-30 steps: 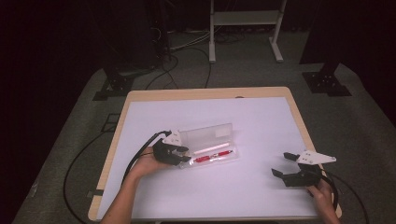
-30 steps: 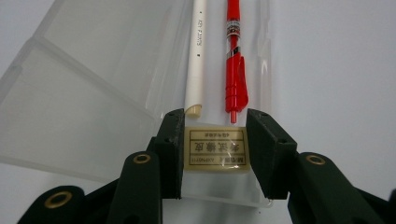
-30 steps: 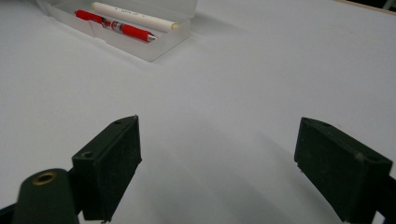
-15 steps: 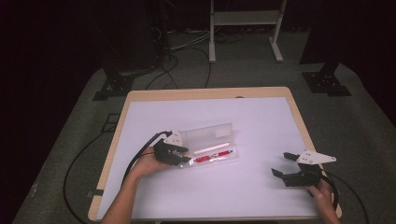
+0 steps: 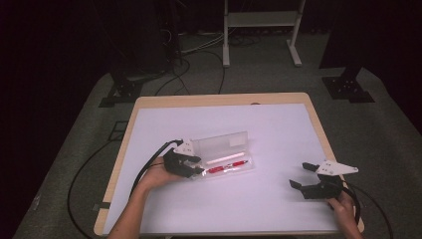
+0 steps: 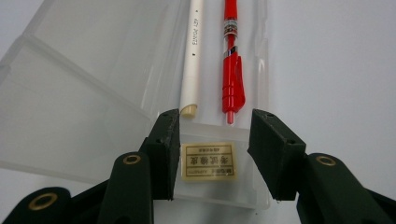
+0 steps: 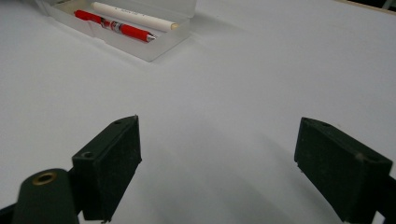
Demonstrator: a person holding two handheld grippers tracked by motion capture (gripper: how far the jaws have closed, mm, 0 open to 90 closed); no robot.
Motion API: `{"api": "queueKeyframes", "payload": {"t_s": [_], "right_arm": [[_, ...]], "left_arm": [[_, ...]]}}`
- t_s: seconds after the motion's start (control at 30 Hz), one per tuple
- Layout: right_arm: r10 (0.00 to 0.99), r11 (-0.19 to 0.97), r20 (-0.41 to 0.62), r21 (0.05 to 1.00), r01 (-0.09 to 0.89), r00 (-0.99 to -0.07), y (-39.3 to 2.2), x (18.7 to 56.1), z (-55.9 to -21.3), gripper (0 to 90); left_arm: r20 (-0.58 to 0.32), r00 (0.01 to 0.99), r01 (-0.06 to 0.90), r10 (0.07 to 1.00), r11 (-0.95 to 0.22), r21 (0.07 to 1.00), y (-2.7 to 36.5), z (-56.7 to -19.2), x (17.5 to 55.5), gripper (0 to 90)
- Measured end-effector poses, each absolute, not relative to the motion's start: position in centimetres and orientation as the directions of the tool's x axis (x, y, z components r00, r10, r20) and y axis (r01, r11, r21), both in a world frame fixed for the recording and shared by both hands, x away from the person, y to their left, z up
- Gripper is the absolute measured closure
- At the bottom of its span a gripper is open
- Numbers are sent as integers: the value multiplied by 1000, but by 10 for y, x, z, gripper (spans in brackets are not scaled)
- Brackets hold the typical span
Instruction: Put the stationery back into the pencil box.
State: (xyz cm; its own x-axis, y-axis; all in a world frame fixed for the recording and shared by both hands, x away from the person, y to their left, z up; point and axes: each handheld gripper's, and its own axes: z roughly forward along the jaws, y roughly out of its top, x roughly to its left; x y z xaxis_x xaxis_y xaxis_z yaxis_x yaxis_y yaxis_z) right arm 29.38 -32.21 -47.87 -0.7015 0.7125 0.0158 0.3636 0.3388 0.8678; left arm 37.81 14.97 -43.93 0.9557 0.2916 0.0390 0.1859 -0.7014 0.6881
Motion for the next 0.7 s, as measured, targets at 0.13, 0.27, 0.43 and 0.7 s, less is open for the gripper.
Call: {"api": "queueKeyframes", "payload": {"t_s": [0.13,0.27,0.43,0.7], "right_arm": [[713,339,15,868,364,-701,-322,294,-479,138],[713,338,16,868,364,-701,-322,294,-479,138],[714,339,14,868,364,-700,-322,293,-479,138],[714,340,14,867,364,-700,-322,293,-479,138]], "left_arm": [[40,955,183,293,-691,699,150,-436,377,529],[44,955,180,293,-692,699,152,-433,375,522],[43,957,175,288,-686,706,151,-430,369,513],[25,953,193,301,-671,716,156,-428,364,503]]}}
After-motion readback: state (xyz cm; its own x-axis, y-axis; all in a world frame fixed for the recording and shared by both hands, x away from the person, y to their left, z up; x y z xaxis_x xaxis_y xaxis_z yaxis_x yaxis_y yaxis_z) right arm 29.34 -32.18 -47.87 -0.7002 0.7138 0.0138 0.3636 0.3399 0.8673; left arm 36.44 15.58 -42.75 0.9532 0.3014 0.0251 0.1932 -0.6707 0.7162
